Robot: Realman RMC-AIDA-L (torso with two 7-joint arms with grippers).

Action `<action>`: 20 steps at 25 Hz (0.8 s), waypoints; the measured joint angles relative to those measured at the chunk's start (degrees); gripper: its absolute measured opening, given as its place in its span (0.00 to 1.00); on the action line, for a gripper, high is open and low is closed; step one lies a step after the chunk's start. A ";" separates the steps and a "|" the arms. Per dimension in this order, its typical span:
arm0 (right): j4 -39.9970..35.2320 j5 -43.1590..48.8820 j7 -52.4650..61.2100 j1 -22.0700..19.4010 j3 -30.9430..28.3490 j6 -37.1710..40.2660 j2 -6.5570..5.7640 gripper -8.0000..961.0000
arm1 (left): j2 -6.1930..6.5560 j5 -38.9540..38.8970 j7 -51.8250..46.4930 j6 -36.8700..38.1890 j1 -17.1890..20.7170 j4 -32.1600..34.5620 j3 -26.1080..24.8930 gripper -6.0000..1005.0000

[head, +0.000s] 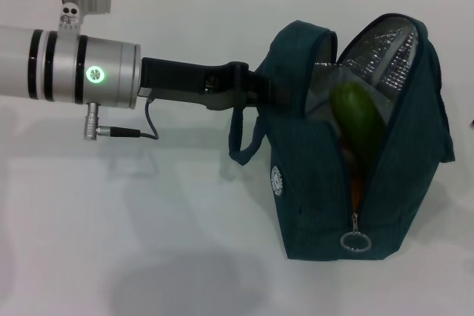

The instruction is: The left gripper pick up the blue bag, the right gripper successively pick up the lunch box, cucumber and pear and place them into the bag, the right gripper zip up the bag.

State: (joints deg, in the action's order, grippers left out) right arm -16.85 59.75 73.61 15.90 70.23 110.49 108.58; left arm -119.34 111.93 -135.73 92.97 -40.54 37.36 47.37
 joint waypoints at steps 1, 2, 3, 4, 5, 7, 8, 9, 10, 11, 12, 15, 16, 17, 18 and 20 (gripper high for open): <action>0.13 1.32 -3.33 -0.18 0.02 0.03 0.36 0.85 | 0.04 0.03 0.11 -0.36 0.04 -0.27 0.00 0.05; 0.18 3.06 -7.85 -0.61 0.08 0.11 0.98 0.87 | 0.05 0.04 0.18 -0.58 0.10 -0.41 0.00 0.05; 0.18 4.17 -11.25 -1.03 0.08 0.18 1.40 0.87 | 0.06 0.04 0.23 -0.85 0.20 -0.50 0.00 0.05; 0.15 5.63 -15.62 -1.74 0.17 0.25 2.17 0.87 | 0.07 0.05 0.31 -1.16 0.35 -0.54 0.00 0.05; 0.12 6.69 -19.04 -2.26 0.18 0.27 2.63 0.87 | 0.08 0.06 0.42 -1.40 0.48 -0.54 0.00 0.05; 0.25 9.39 -26.40 -3.65 0.28 -0.04 3.78 0.87 | 0.08 0.06 0.62 -1.76 0.76 -0.54 0.00 0.05; 0.27 10.36 -28.28 -4.21 0.27 -0.52 4.20 0.87 | 0.09 0.06 0.68 -1.80 0.87 -0.54 0.00 0.05; 0.30 11.49 -30.05 -4.72 0.29 -1.08 4.61 0.87 | 0.13 0.07 0.72 -1.83 0.98 -0.54 0.00 0.05; 0.32 12.09 -30.93 -5.12 0.29 -1.99 4.87 0.87 | 0.18 0.08 0.72 -1.84 1.13 -0.50 0.00 0.05; 0.36 12.72 -31.46 -5.50 0.35 -3.02 5.13 0.87 | 0.21 0.08 0.73 -1.84 1.18 -0.38 0.00 0.05; 0.40 13.16 -31.64 -5.73 0.39 -3.77 5.32 0.87 | 0.23 0.09 0.73 -1.85 1.22 -0.32 0.00 0.05; 1.78 14.98 -32.05 -5.93 0.58 -7.06 5.97 0.87 | 0.24 0.11 0.84 -1.84 1.23 -0.35 0.00 0.05; 2.33 15.20 -32.16 -5.77 0.70 -7.82 6.10 0.87 | 0.24 0.12 0.87 -1.85 1.17 -0.39 0.00 0.05; 3.04 15.42 -32.27 -5.52 0.92 -8.98 6.28 0.87 | 0.23 0.12 0.88 -1.82 1.12 -0.42 0.00 0.05; 3.29 15.49 -32.28 -5.34 1.16 -9.70 6.36 0.87 | 0.20 0.13 0.88 -1.78 1.09 -0.42 0.00 0.05; 3.65 15.56 -32.18 -4.66 1.87 -11.52 6.57 0.87 | 0.14 0.13 0.89 -1.69 1.04 -0.44 0.00 0.05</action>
State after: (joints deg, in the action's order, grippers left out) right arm -13.20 75.32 41.43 11.24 72.11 98.97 115.15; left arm -119.20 112.06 -134.84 91.29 -39.50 36.92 47.37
